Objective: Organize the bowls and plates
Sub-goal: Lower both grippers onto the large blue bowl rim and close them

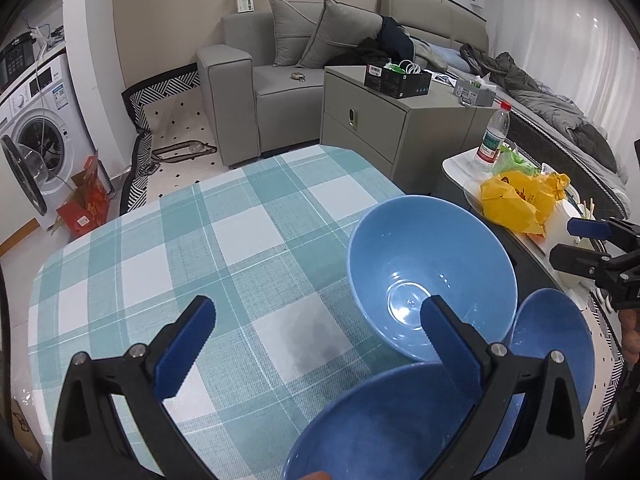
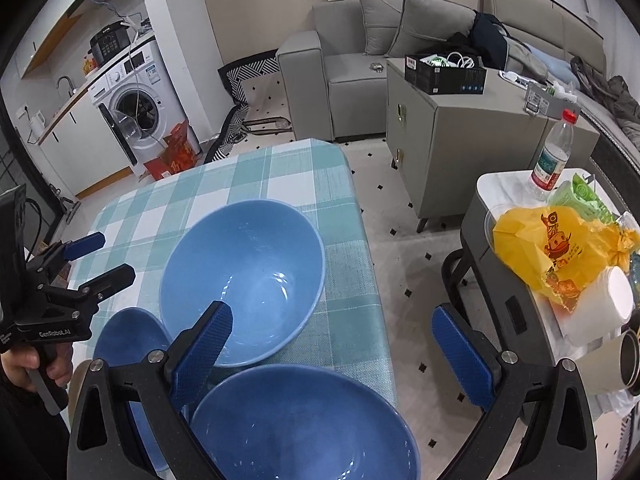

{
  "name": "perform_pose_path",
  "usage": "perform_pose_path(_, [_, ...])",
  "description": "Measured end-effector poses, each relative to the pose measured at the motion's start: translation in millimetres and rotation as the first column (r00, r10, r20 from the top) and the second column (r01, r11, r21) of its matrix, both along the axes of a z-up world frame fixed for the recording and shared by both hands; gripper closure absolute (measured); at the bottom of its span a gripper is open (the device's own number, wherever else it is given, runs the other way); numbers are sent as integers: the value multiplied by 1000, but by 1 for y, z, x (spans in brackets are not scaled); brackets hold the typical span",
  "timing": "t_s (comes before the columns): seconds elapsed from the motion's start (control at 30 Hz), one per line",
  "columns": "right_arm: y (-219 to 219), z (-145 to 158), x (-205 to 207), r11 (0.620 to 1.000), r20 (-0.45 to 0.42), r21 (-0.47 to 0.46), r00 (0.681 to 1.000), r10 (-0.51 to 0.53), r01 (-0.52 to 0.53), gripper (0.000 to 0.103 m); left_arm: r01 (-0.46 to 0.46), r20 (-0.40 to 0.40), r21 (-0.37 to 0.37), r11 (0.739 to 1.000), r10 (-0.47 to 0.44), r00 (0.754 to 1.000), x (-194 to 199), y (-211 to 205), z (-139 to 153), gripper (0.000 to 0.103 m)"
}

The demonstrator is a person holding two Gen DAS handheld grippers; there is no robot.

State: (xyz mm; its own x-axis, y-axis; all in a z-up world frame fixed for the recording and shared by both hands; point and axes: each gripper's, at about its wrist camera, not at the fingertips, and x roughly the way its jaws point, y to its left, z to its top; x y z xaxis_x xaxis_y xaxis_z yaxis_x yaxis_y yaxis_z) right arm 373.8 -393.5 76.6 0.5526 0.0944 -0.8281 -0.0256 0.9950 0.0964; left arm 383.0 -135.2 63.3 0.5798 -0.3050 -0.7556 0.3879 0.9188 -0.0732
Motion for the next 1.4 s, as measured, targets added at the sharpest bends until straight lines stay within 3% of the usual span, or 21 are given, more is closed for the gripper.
perform_pose_path(0.4, [-6, -25, 27, 1000, -64, 28, 998, -10, 12, 2, 40, -39, 31, 999, -39, 998, 26, -13, -15, 0])
perform_pose_path(0.63, [0, -42, 37, 1000, -108, 26, 994, 19, -17, 9, 45, -86, 20, 999, -43, 995, 34, -14, -27, 3])
perform_pose_path(0.67, [1, -43, 38, 999, -113, 31, 993, 22, -19, 10, 46, -89, 18, 999, -44, 995, 34, -14, -27, 7])
perform_pose_path(0.83, [3, -47, 39, 999, -114, 38, 993, 32, -27, 11, 59, -94, 21, 998, -57, 994, 32, -14, -29, 10])
perform_pose_path(0.9, [3, -47, 40, 999, -115, 41, 993, 33, -29, 11, 74, -100, 21, 997, -72, 992, 32, -16, -30, 20])
perform_pose_path(0.93, [3, -47, 40, 999, -116, 44, 993, 35, -30, 12, 78, -100, 21, 997, -75, 992, 30, -17, -30, 20])
perform_pose_path(1.13, [9, -50, 38, 997, -125, 48, 989, 73, -68, 27, 82, -86, 54, 995, -77, 993, 28, -22, -31, 27])
perform_pose_path(1.4, [15, -52, 37, 995, -133, 46, 987, 95, -89, 38, 100, -116, 56, 993, -93, 989, 28, -26, -35, 51])
